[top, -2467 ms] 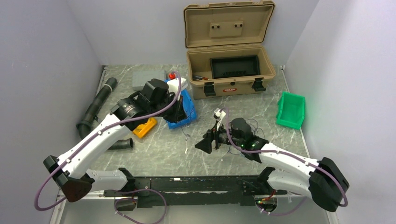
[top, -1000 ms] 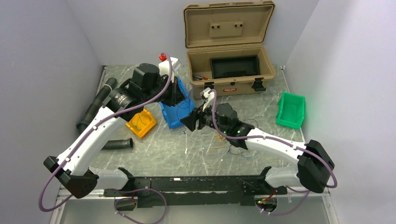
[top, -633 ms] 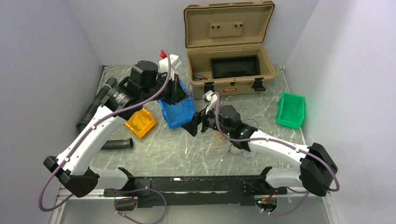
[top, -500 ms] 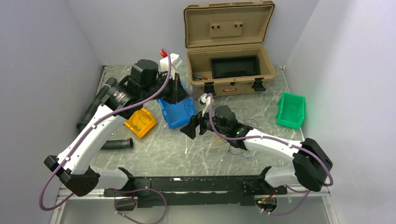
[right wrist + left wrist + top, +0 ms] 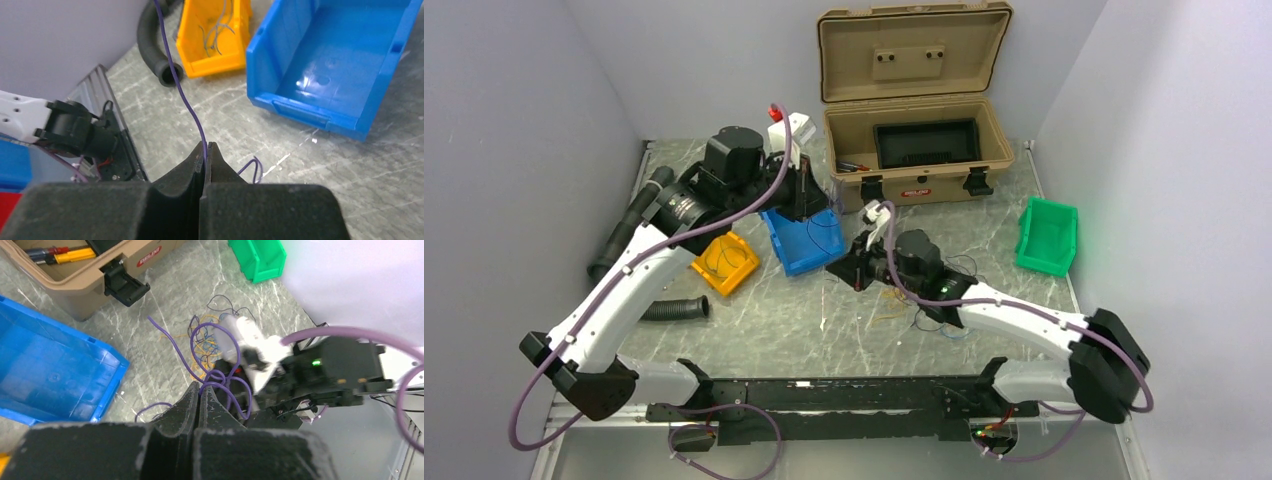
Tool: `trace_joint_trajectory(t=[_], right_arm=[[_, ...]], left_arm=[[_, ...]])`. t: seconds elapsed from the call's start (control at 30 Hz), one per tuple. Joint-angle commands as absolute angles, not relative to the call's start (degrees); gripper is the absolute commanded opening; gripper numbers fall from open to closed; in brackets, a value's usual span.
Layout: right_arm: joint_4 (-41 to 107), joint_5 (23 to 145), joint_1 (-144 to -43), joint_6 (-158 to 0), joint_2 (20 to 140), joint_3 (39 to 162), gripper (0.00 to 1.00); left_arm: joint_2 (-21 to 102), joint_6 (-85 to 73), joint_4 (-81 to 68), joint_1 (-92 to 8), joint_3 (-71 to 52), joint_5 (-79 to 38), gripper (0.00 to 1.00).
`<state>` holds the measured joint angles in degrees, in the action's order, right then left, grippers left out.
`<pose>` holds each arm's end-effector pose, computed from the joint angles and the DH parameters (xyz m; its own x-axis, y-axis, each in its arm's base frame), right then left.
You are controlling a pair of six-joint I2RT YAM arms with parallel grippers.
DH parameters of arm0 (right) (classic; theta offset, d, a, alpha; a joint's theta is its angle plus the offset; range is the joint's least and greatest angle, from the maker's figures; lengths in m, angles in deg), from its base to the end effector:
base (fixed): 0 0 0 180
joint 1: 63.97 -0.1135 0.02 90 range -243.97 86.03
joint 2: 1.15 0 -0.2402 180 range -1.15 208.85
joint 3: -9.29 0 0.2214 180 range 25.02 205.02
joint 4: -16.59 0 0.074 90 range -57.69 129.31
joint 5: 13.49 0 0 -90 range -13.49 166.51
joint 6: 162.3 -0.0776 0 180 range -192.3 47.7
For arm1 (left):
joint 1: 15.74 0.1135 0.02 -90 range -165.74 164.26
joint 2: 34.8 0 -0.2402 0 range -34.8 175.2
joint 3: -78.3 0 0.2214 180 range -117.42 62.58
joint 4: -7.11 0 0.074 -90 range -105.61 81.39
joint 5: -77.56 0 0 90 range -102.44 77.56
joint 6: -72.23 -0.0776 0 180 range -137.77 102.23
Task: Untangle the cables
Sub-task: Place the cable in the bin.
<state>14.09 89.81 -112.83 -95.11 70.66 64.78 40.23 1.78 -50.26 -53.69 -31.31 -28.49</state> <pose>0.1857 0.2397 0.2438 -0.4860 0.0172 -0.8738 -0.7501 0.5048 0.4271 0.2054 -0.1874 0.4137 -0.5529 0.0233 -0.8329 0.6441 0.6461 -0.4094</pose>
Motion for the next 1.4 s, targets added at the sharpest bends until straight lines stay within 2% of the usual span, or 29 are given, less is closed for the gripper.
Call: trace_joint_trajectory(t=[0.0, 0.03, 0.07, 0.33, 0.47, 0.63, 0.83, 1.2, 1.37], right_arm=[[10.9, 88.9, -112.4, -96.4, 62.6, 63.8, 0.00], [11.2, 89.0, -112.2, -96.8, 61.1, 63.3, 0.00], [11.4, 89.0, -112.0, -97.6, 59.8, 63.1, 0.00], [11.3, 88.0, -108.6, -105.1, 52.7, 59.1, 0.00], [12.8, 89.0, -106.8, -109.3, 53.8, 57.3, 0.00], [7.5, 92.3, -106.7, -114.4, 54.6, 49.5, 0.00], [11.5, 90.0, -106.7, -118.7, 57.3, 45.3, 0.00], [7.0, 90.9, -108.1, -120.2, 69.5, 43.4, 0.01], [0.7, 90.9, -108.1, -120.8, 72.3, 40.6, 0.10]], left_arm=[[39.8, 3.4, -45.1, -53.7, -26.6, -30.2, 0.18], [39.7, 3.7, -44.2, -53.7, -25.4, -30.3, 0.01], [39.6, 4.1, -43.4, -53.7, -24.2, -30.7, 0.00], [40.6, 6.3, -39.0, -54.0, -16.2, -32.4, 0.00], [40.2, 7.7, -35.5, -55.3, -9.9, -32.3, 0.00], [39.7, 10.4, -29.4, -57.9, 2.5, -29.9, 0.00], [41.1, 14.3, -17.6, -59.4, 14.7, -29.8, 0.00], [52.1, 16.4, -6.5, -61.6, 17.8, -30.7, 0.00], [56.4, 16.1, -5.8, -62.1, 16.8, -31.0, 0.00]])
